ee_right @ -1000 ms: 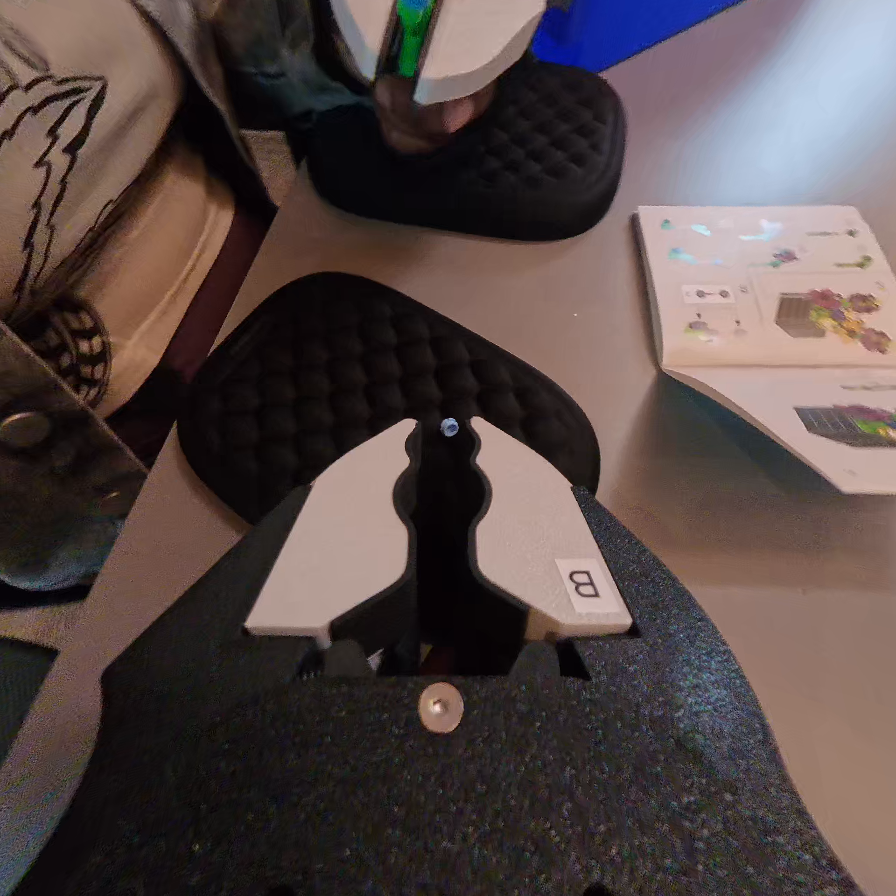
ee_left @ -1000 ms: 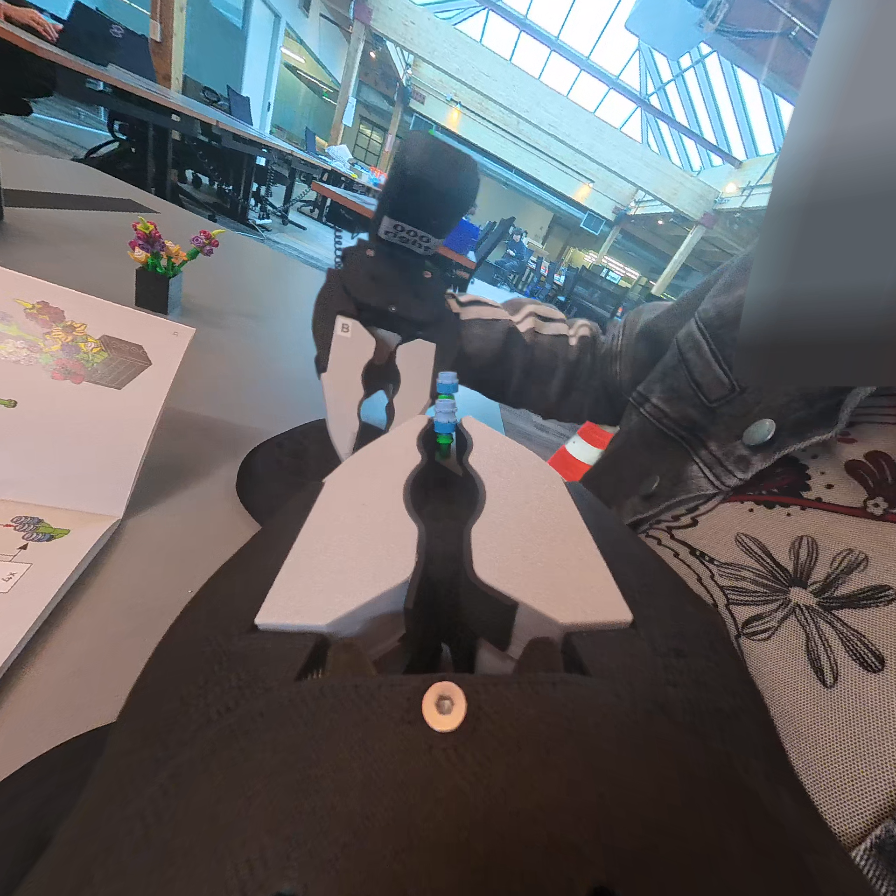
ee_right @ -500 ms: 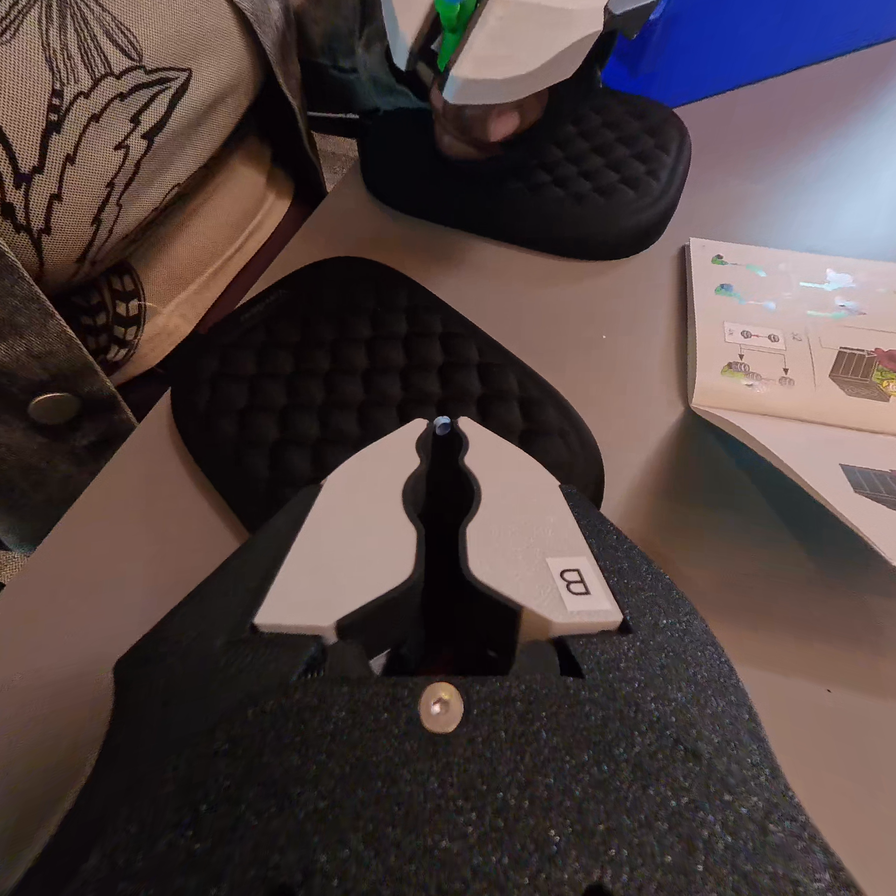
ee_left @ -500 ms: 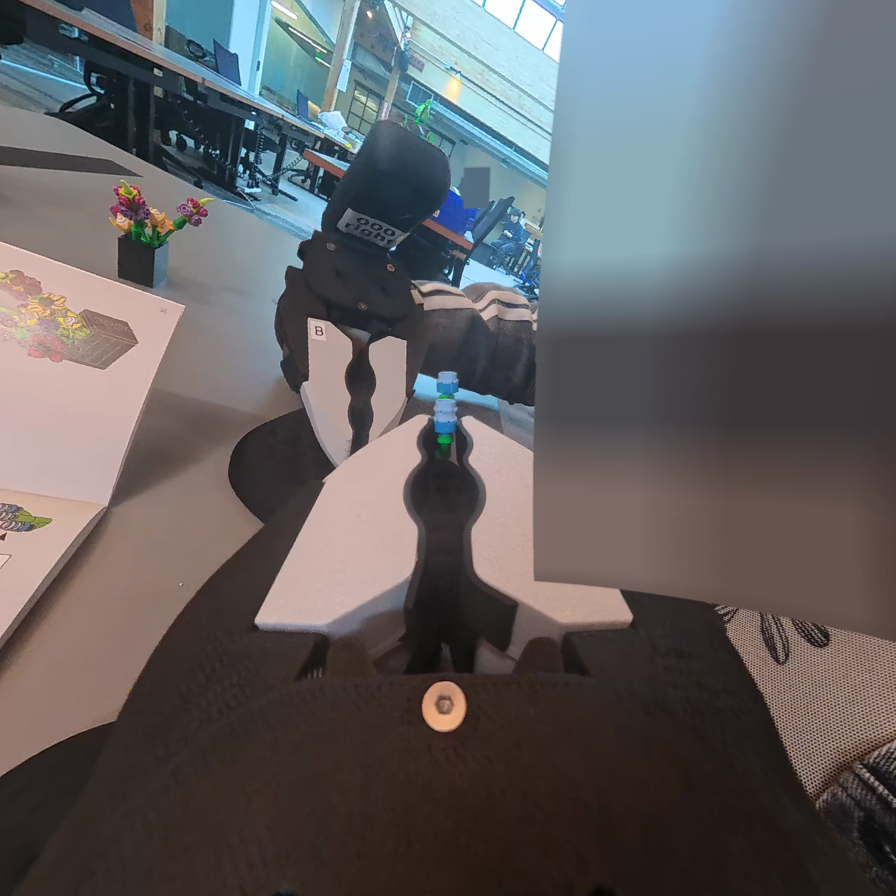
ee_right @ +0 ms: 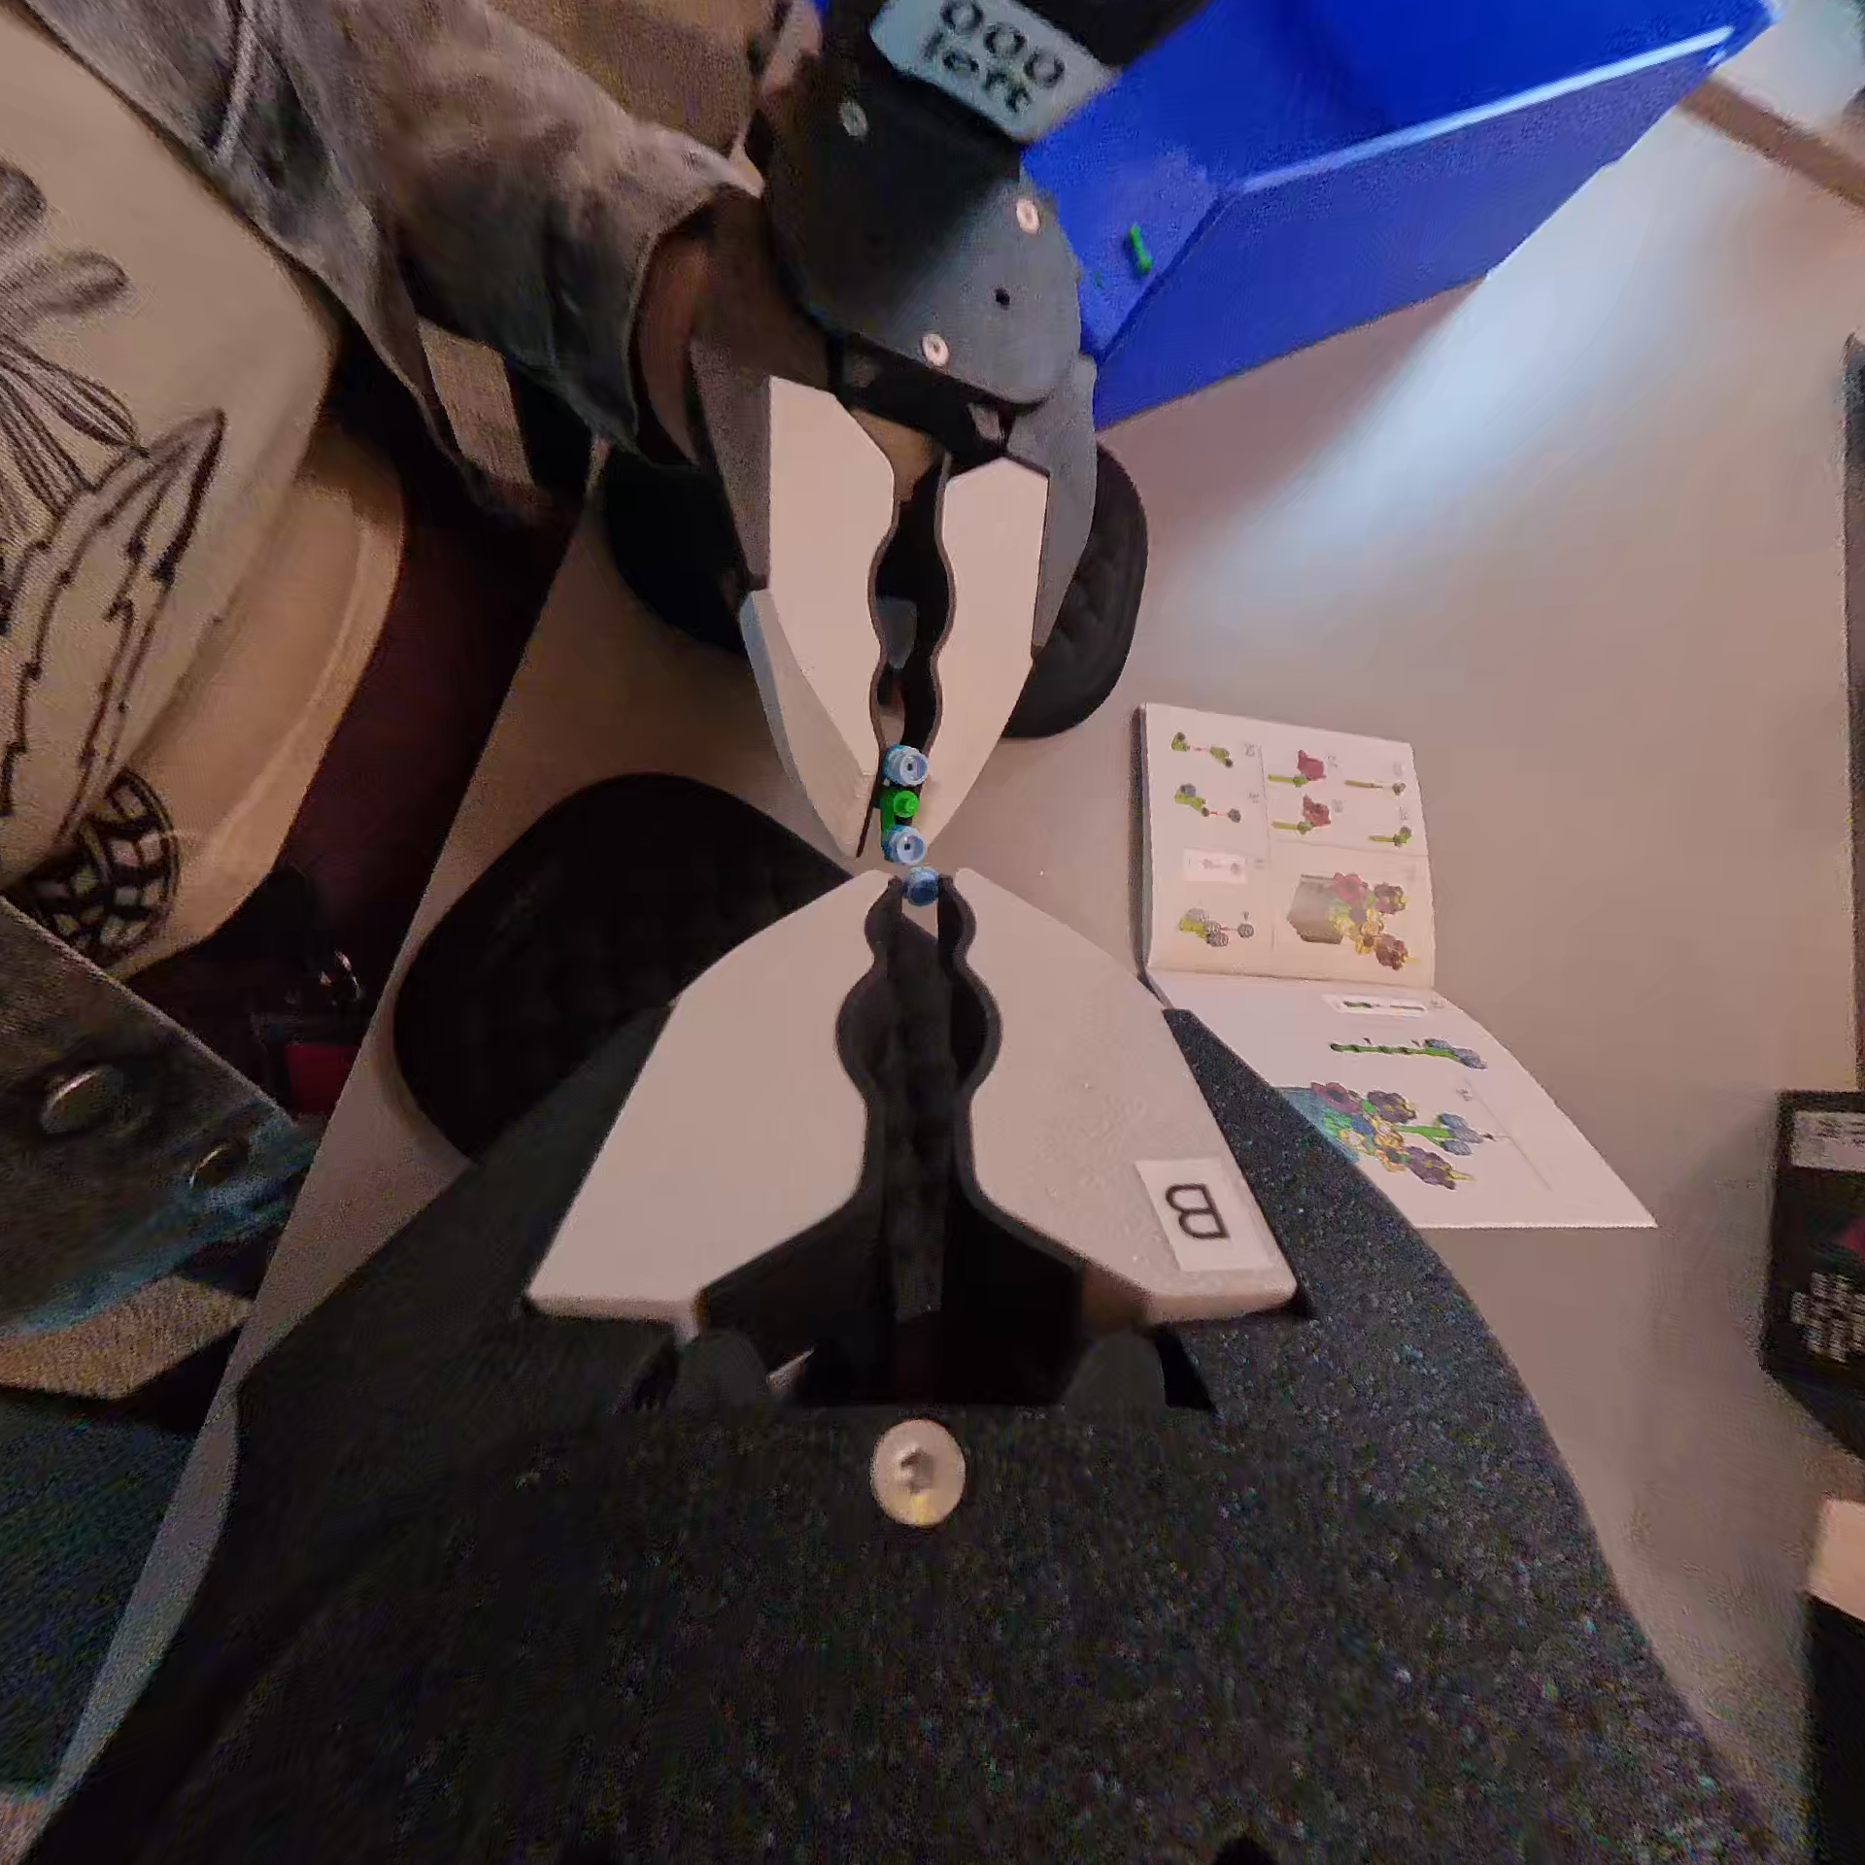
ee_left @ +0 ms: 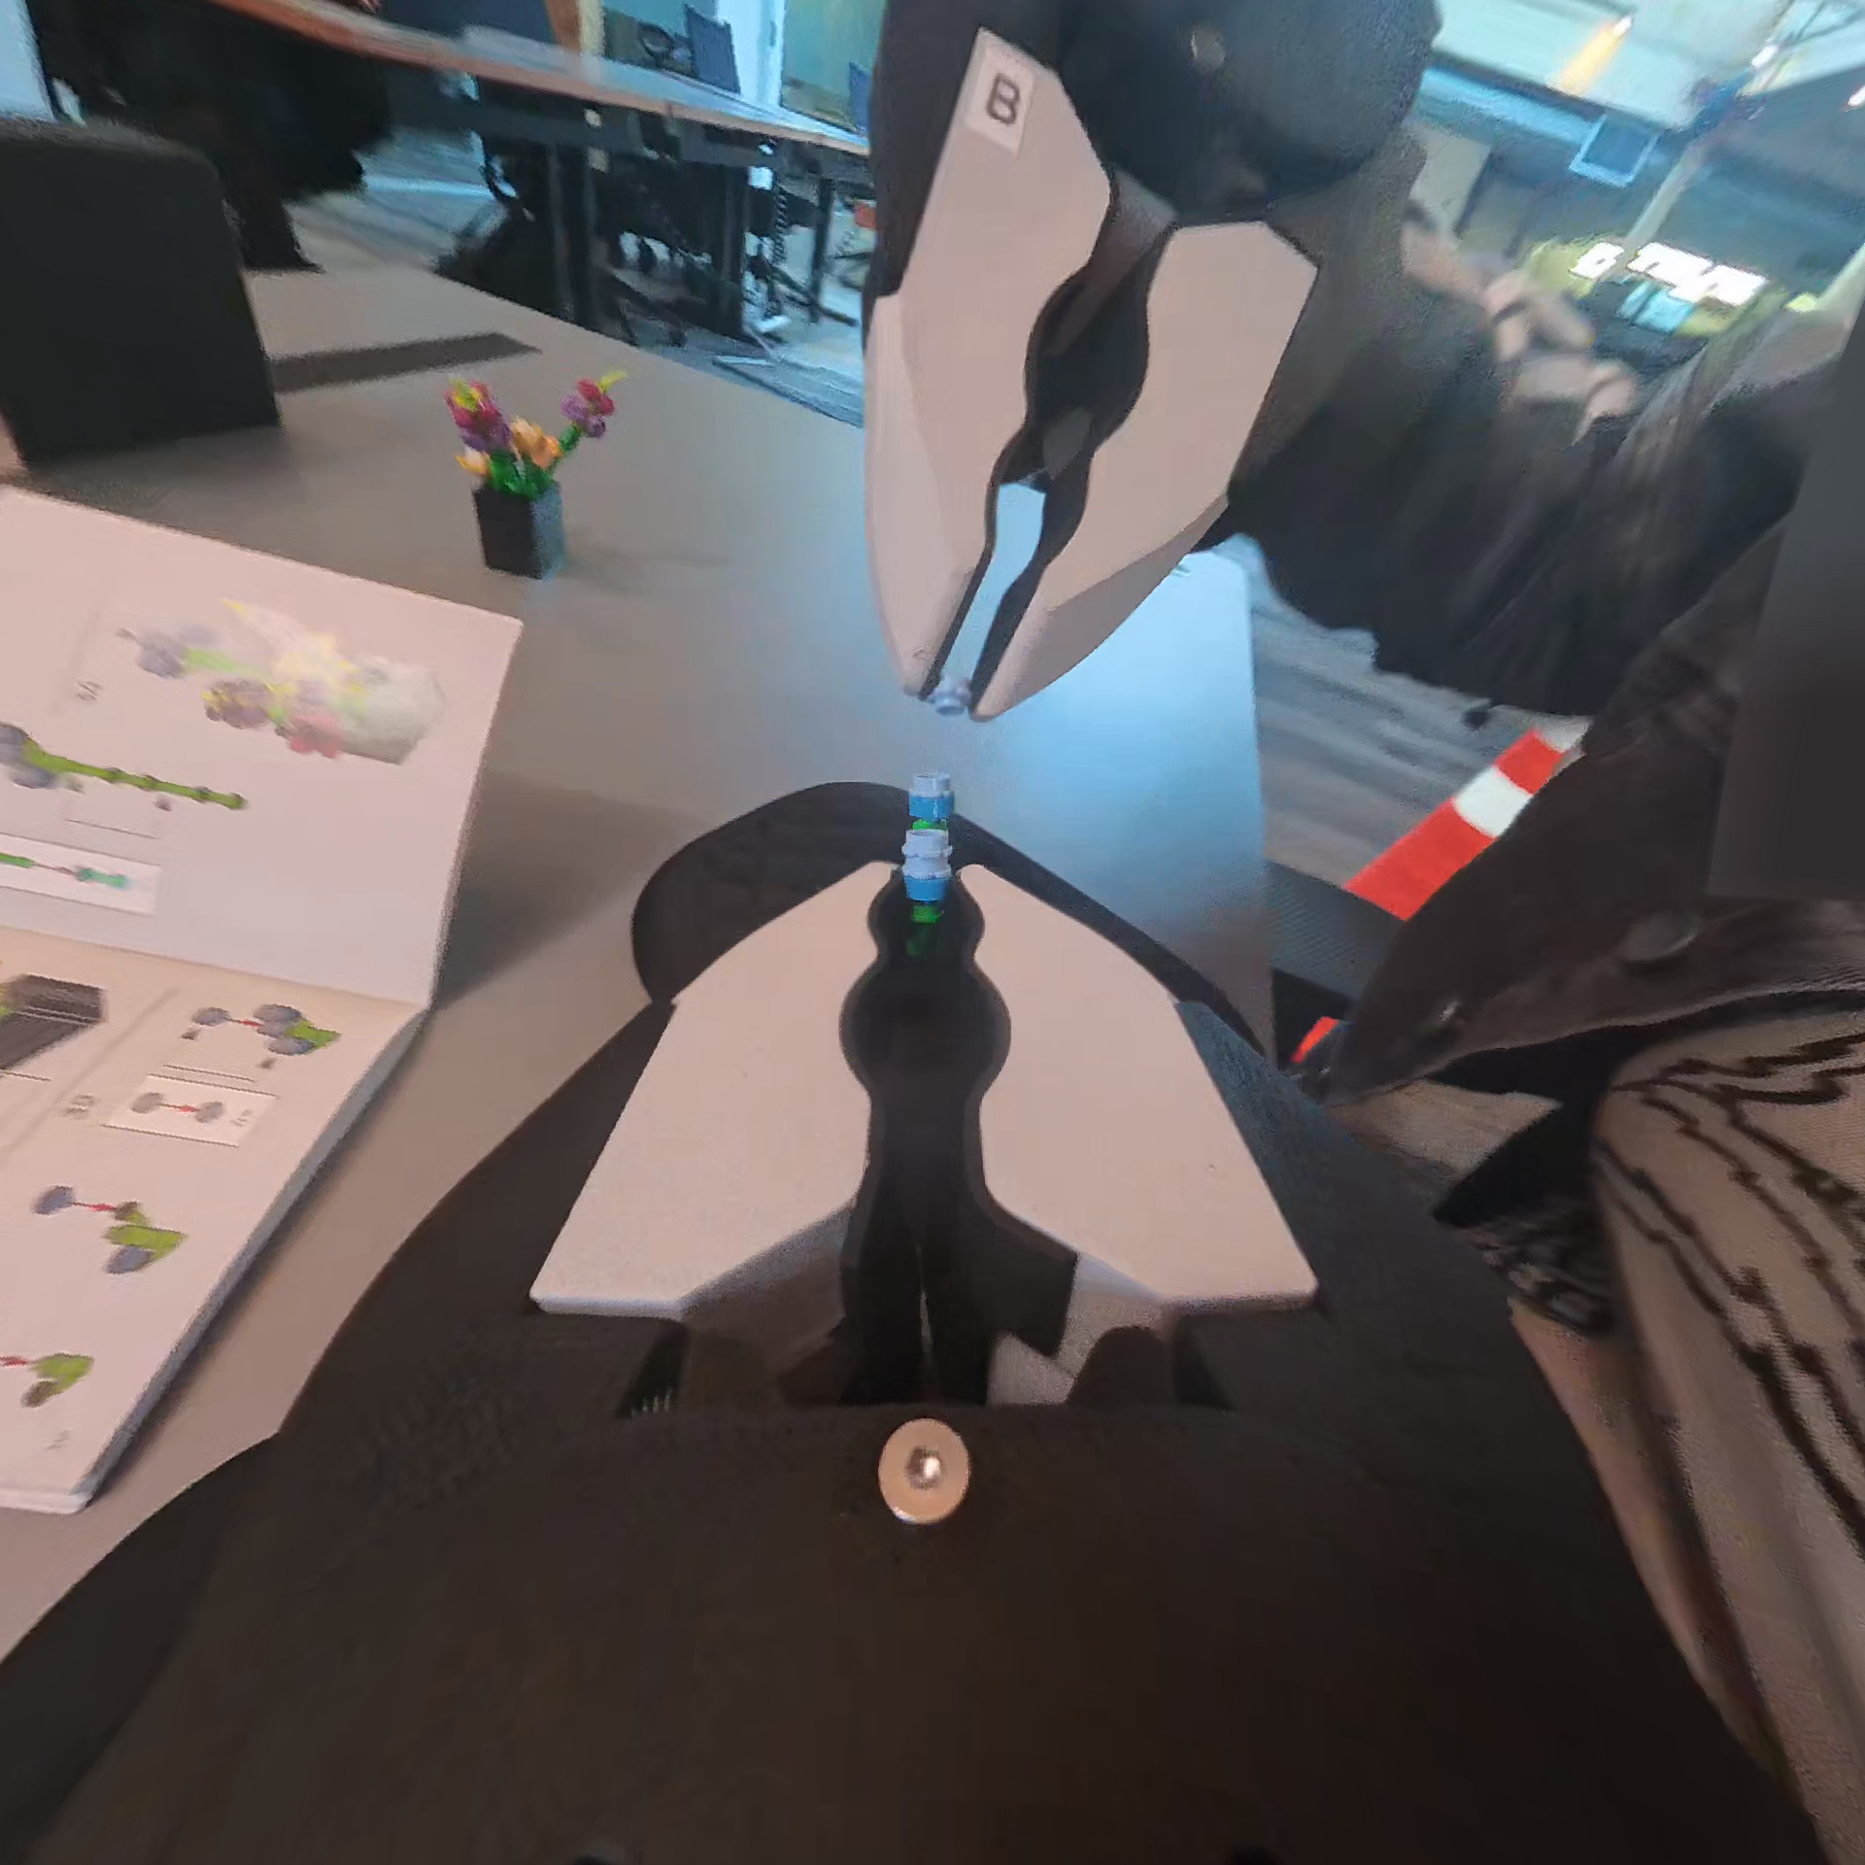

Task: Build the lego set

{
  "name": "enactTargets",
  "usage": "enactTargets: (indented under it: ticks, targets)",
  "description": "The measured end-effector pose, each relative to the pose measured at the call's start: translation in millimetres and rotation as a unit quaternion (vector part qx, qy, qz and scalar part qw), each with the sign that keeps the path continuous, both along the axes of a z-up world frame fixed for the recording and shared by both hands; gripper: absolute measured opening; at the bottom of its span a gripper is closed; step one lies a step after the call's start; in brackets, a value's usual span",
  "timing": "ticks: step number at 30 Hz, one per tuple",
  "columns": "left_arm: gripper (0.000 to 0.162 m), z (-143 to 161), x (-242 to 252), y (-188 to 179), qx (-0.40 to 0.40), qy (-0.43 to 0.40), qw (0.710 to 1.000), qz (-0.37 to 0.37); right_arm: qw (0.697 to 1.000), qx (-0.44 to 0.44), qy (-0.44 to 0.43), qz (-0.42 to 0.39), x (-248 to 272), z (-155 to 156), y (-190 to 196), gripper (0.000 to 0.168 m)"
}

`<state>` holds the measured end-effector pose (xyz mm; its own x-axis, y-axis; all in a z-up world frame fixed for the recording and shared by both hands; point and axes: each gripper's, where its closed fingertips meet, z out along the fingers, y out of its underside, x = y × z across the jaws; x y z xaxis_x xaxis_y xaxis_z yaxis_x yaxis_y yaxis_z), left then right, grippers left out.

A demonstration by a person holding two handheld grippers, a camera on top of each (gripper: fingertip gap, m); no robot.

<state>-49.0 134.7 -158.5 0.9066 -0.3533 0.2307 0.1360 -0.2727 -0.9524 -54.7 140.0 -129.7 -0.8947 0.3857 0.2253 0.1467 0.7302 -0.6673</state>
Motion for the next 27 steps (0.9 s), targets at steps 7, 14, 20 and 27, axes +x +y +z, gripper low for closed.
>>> enactTargets:
  ticks: [7, 14, 20, 27]
  targets:
    - [0.008, 9.2, 3.4, -6.3, 0.056, 0.057, 0.997, 0.019, 0.998, 0.06, -0.011, 0.007, 3.4, 10.5, -15.0, 0.006]
    - [0.008, 23.0, -3.9, -14.4, 0.082, -0.059, 0.995, -0.02, 0.998, 0.049, -0.026, -0.018, -1.8, 12.8, -15.4, 0.006]
    - [0.008, 16.6, 3.2, -11.9, 0.071, -0.005, 0.997, -0.015, 0.997, 0.071, -0.028, 0.004, -0.8, 13.2, -20.3, 0.006]
    - [0.008, 12.2, 8.7, -10.7, 0.064, 0.03, 0.997, -0.017, 0.994, 0.1, -0.052, 0.012, 6.0, 3.8, -21.1, 0.006]
